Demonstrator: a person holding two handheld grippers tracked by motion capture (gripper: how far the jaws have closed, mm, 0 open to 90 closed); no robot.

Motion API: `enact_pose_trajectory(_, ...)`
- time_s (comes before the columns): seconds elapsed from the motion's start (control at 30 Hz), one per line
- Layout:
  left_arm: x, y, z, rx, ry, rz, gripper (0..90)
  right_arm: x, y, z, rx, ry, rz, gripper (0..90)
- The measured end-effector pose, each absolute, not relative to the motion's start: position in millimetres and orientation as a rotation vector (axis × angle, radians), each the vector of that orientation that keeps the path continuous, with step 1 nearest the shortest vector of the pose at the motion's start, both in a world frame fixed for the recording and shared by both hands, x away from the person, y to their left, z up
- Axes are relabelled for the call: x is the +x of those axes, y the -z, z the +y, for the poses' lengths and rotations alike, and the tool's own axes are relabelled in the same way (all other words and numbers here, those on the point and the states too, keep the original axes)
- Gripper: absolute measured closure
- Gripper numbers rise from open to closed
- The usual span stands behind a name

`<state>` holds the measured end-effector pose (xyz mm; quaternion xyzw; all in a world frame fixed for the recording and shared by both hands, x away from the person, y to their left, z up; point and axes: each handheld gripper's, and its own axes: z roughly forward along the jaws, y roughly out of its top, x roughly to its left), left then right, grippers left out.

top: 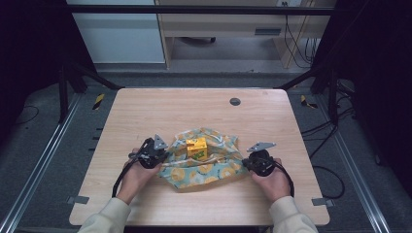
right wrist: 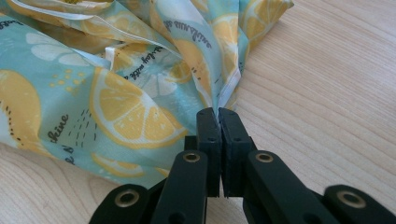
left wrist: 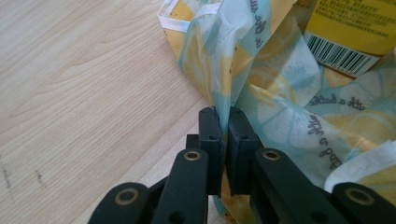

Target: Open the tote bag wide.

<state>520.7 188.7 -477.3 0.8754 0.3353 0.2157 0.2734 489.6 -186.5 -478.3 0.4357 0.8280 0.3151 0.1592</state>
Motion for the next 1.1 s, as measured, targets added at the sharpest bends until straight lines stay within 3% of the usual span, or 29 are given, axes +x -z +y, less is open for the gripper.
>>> enact_pose_trajectory(0.97,519.7,484.2,190.4,2.375,-0.594,0.907,86.6,490.4,482.6,-188.7,1.253,-0.885,2.369,88.5)
enact_pose_trajectory(1.1,518.9,483.6,190.4,2.371,-0.600,0.904,83.0,490.8,482.3,-188.8,1.253,-0.883,2.370,86.8)
